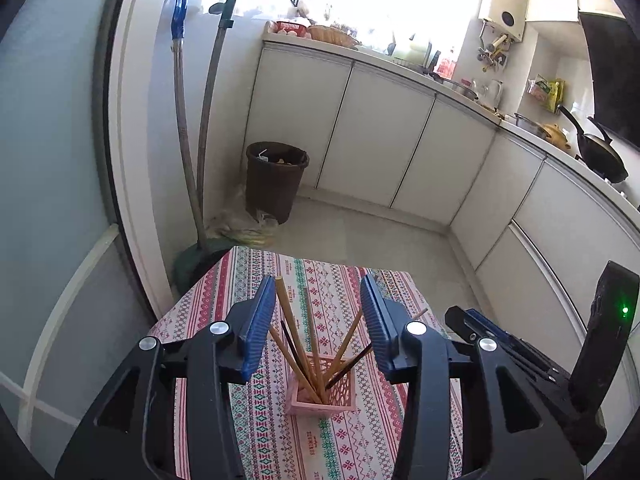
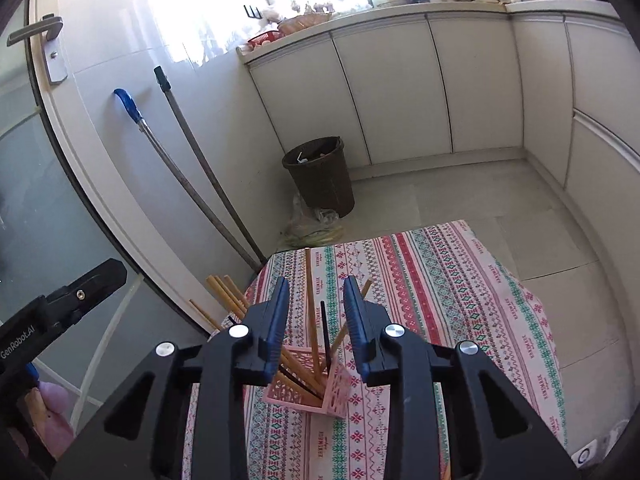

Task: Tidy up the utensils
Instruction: 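Move both open tools back to the last chopsticks on the cloth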

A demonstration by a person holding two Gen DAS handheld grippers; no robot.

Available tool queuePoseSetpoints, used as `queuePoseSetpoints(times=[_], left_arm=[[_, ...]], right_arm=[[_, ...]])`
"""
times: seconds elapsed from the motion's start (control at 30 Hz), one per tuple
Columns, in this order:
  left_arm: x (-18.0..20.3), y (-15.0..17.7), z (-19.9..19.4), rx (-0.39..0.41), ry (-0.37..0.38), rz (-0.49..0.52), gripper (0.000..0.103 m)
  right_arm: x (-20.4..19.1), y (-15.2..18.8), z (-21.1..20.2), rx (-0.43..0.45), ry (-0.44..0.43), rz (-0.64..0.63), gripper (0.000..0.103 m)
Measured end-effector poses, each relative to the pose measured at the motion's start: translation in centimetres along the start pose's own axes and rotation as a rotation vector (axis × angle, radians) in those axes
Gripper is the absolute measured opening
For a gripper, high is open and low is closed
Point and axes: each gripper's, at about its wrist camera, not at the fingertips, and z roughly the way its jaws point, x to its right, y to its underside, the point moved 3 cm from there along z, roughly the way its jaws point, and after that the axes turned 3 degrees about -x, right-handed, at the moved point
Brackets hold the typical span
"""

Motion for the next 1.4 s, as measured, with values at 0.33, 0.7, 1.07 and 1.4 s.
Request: queuePoseSetpoints(times=[0.33,0.7,1.07,1.4], left_arm=[[1.2,3.5,2.0,-0.076,-0.081,0.078,0.061],[3.6,7.5,3.5,-0.145,-0.084,0.129,0.09],[7.3,12.9,7.7,-0.377,-0.001,0.221,0.096],[12.9,20.0,15.3,-0.711,0.104,0.235,0.096]], right_arm=[[1.2,2.7,-0.9,-0.016,0.134,-0.088,0.047],[6.9,6.4,-1.2,-0.115,0.311,-0.082,0.079],[14.9,10.0,-3.2,-0.229,0.41,0.077,0.094],[21.9,11.6,-3.7,-0.33,0.26,0.432,0.094]])
